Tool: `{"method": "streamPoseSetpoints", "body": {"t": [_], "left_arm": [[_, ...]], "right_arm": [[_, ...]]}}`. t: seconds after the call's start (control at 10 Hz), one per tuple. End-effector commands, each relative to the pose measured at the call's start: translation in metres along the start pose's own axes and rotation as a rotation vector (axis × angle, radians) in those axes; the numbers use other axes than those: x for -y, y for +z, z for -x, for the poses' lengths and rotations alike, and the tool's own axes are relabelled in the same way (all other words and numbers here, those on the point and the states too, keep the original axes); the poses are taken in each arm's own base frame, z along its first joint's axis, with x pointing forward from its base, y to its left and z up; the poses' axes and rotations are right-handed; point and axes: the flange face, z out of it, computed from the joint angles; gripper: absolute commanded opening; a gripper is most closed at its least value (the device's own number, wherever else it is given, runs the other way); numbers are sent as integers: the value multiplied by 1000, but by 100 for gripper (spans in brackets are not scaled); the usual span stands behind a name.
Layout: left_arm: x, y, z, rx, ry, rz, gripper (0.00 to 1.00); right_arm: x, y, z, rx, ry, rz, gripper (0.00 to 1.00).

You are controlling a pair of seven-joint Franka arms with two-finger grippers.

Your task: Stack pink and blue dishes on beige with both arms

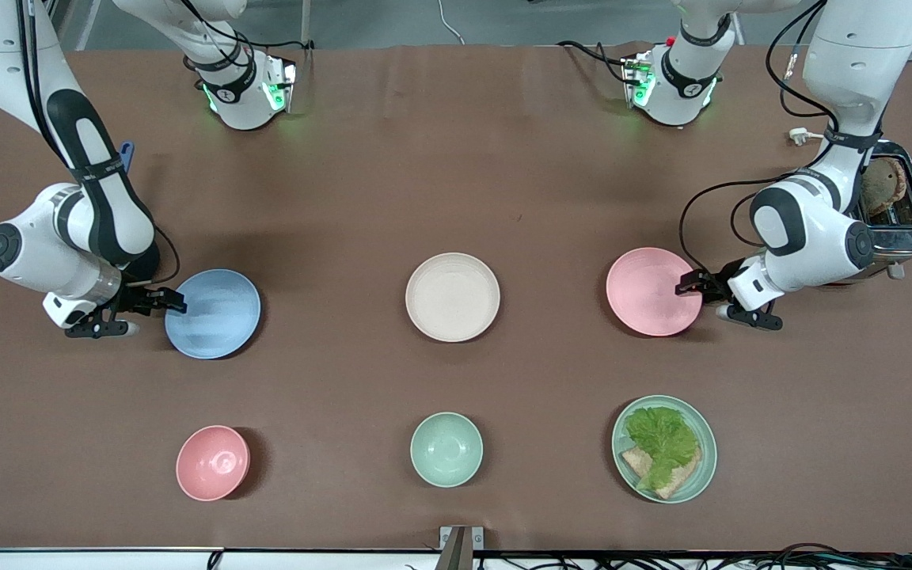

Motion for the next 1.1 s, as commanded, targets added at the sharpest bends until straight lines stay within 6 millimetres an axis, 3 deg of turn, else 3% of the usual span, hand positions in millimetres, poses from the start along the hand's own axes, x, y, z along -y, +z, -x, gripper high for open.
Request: {"method": "streamPoseSetpoints", "body": {"t": [0.0, 0.3, 0.4, 0.6, 0.7, 0.8, 0.9, 1.0], "left_arm": [[6, 8, -5, -31, -45, 35, 2], [1, 0, -7, -49, -45, 45, 0], [-6, -17, -10, -71, -39, 50, 0], [-67, -75, -17, -111, -16, 108, 0], [-105, -97, -18, -127, 37, 124, 0], [-147, -95, -17, -115, 107, 134, 0], [-188, -82, -15, -87, 132, 148, 0], [-225, -69, -12, -64, 113, 156, 1]], "right_arm": [[-4, 9, 10, -5, 13, -60, 78], [-11, 20, 14, -25, 4, -128, 65], [-13, 20, 15, -24, 9, -131, 56], [-11, 18, 13, -12, 14, -149, 34], [-12, 15, 12, -11, 17, -153, 10], [-10, 9, 6, -10, 19, -162, 1], [-14, -7, -5, 8, 33, -189, 1], [-22, -36, -17, 52, 38, -229, 1]]}}
